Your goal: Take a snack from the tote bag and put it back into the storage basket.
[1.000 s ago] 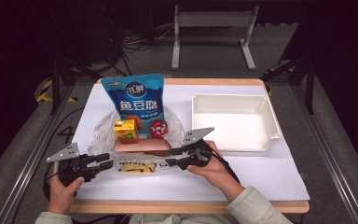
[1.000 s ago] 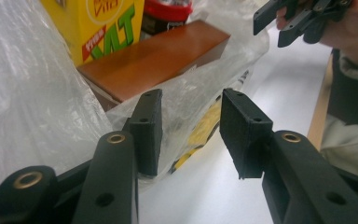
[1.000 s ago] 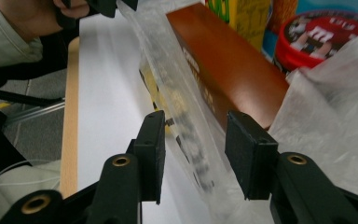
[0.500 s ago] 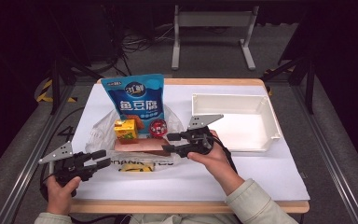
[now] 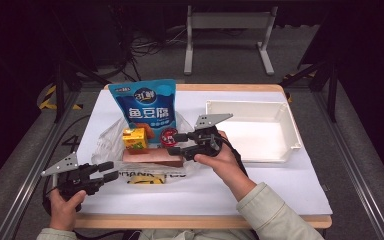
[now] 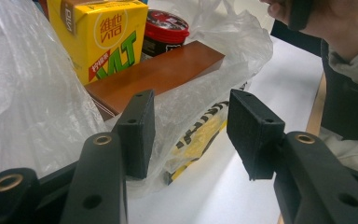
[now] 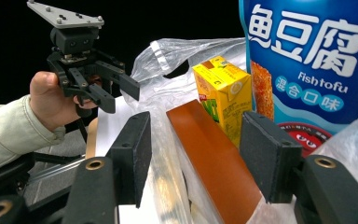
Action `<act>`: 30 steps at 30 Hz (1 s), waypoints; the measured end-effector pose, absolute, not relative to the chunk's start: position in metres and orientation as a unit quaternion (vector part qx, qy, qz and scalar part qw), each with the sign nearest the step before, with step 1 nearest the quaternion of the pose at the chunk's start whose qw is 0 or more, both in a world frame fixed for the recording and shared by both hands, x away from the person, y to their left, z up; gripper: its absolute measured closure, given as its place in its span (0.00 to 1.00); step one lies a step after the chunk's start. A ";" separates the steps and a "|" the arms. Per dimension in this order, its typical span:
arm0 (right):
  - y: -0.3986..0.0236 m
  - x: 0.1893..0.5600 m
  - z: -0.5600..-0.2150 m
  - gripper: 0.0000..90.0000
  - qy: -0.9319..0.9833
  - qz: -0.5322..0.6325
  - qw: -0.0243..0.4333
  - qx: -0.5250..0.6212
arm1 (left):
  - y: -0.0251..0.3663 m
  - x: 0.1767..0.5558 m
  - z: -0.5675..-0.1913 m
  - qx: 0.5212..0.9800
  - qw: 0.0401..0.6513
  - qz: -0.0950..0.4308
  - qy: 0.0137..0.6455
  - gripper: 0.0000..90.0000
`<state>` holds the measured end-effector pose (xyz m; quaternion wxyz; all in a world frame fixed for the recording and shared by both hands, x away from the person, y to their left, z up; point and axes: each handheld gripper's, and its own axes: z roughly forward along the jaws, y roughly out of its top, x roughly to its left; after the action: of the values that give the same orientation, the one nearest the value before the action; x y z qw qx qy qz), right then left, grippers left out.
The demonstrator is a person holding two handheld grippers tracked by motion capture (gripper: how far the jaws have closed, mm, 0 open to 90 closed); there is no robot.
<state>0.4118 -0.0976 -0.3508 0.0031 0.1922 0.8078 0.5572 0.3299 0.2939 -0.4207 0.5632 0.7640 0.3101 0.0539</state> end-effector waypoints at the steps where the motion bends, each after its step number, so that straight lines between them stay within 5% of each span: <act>1: -0.096 0.413 -0.350 0.49 0.810 0.555 0.004 0.191 | 0.294 0.329 -0.421 0.765 0.562 0.052 0.310 0.57; 30: -0.047 0.445 -0.357 0.48 0.843 0.513 -0.002 0.160 | 0.304 0.321 -0.427 0.768 0.550 0.057 0.324 0.55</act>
<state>0.4445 -0.0473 -0.3571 -0.0016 0.1604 0.8432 0.5131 0.3206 0.3039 -0.4269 0.5497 0.7679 0.3240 0.0570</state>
